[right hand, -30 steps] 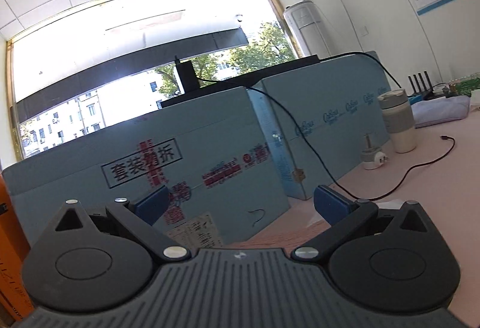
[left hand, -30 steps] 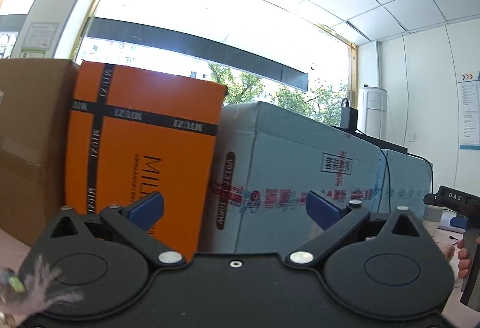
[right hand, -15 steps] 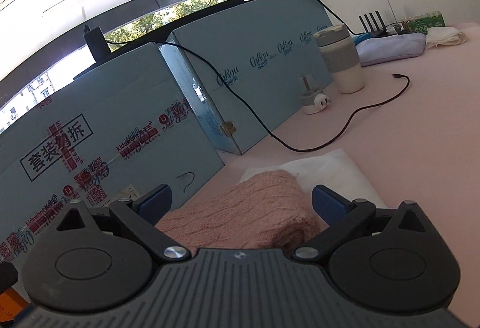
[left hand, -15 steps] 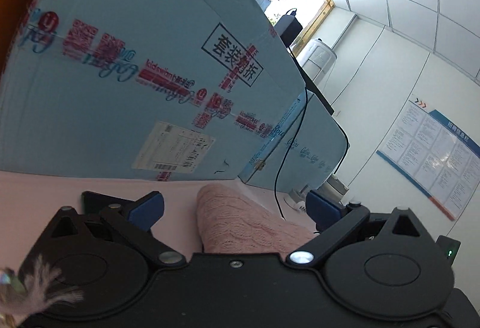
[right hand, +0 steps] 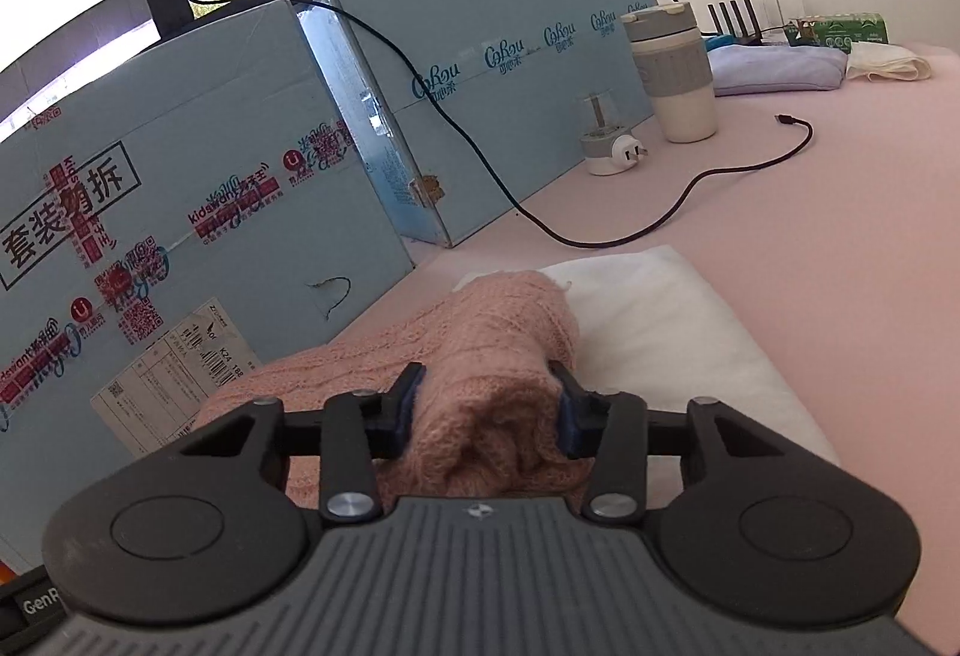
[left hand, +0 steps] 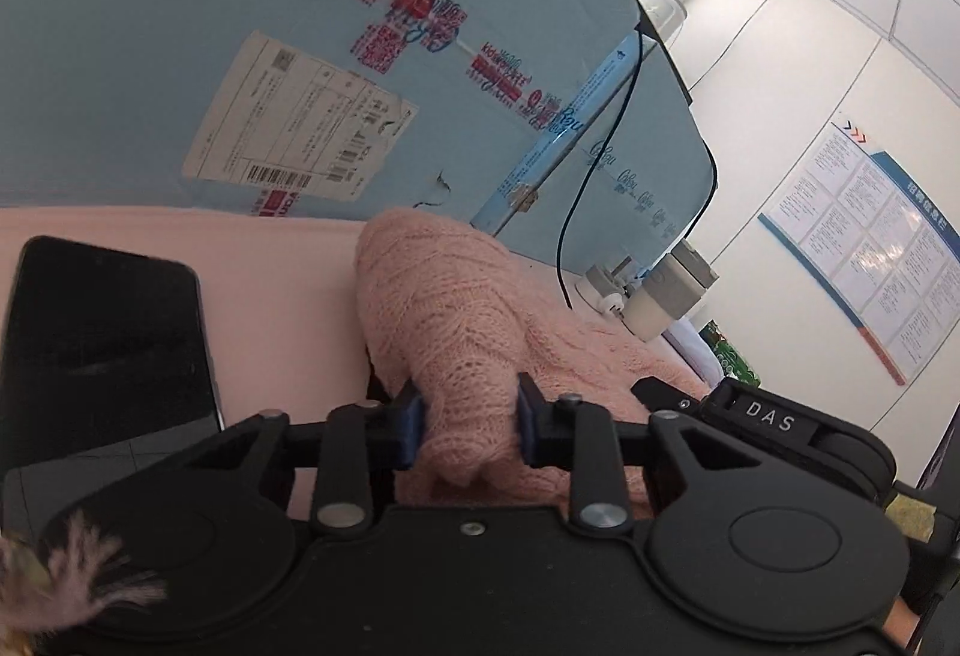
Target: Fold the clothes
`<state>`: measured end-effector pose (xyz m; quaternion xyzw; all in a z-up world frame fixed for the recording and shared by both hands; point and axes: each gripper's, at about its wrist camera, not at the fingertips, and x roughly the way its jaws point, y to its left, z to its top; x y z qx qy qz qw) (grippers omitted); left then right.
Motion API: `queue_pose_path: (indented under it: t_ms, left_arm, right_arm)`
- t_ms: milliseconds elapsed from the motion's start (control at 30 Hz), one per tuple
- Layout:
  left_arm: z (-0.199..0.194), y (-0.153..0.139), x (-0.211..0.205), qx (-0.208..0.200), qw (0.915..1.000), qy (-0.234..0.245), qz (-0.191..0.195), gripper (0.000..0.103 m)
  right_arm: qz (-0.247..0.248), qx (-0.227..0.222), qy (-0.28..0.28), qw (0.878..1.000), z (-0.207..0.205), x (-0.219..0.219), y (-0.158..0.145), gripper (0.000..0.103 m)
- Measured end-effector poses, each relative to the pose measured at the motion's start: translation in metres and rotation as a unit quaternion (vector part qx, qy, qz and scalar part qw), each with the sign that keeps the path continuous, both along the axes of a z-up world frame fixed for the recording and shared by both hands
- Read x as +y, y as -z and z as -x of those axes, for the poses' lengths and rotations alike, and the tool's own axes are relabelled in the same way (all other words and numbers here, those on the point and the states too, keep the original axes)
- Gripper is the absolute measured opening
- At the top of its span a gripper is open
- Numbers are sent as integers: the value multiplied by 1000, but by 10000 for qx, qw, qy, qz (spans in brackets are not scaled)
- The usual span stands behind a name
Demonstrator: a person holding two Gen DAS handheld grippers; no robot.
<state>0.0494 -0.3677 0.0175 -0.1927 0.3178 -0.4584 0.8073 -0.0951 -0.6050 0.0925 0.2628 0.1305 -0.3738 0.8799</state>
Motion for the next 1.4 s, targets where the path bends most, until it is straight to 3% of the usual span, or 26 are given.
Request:
queue_pose_path:
  t_ms: [100, 267, 467, 633, 733, 967, 1100, 1200, 1233, 1267, 1300, 1400]
  left_arm:
    - [10, -15, 4, -505, 9986, 15, 155, 22]
    - [29, -51, 32, -1146, 9915, -1, 620, 21]
    - [56, -96, 99, -1704, 9795, -169, 1059, 21]
    - [78, -116, 169, -2075, 9723, -281, 1039, 21]
    - [91, -116, 206, -2241, 9699, -443, 839, 21]
    - [100, -78, 282, -1733, 9784, -1058, 390, 21]
    - [111, -55, 326, -1375, 9779, -1573, -46, 22]
    - [124, -34, 343, -1307, 9726, -1777, -741, 28]
    - [125, -26, 344, -1270, 9689, -1843, -1051, 33]
    - [126, -18, 344, -1231, 9643, -1907, -1364, 45]
    - [126, -13, 343, -1225, 9579, -2039, -1605, 64]
    - [134, -12, 350, -1595, 9353, -2630, -1748, 97]
  right_arm:
    - [232, -476, -64, 9986, 9, 7, -6, 21]
    - [565, -1515, -364, 9862, 27, 23, -18, 20]
    - [339, -2741, -1389, 9510, 38, 49, -38, 20]
    - [-16, -3211, -2486, 9139, 37, 92, -55, 20]
    - [-81, -3084, -2986, 9031, 30, 120, -60, 20]
    - [-479, -2365, -4170, 8763, 4, 186, -40, 20]
    - [-872, -1790, -4887, 8494, -13, 220, -16, 20]
    - [-1184, -1335, -5379, 8239, -23, 240, 0, 20]
    - [-1254, -1169, -5515, 8164, -26, 245, 5, 21]
    - [-1294, -1010, -5592, 8126, -29, 250, 10, 23]
    - [-1334, -851, -5666, 8086, -31, 255, 15, 28]
    - [-1351, -715, -5735, 8048, -32, 259, 22, 41]
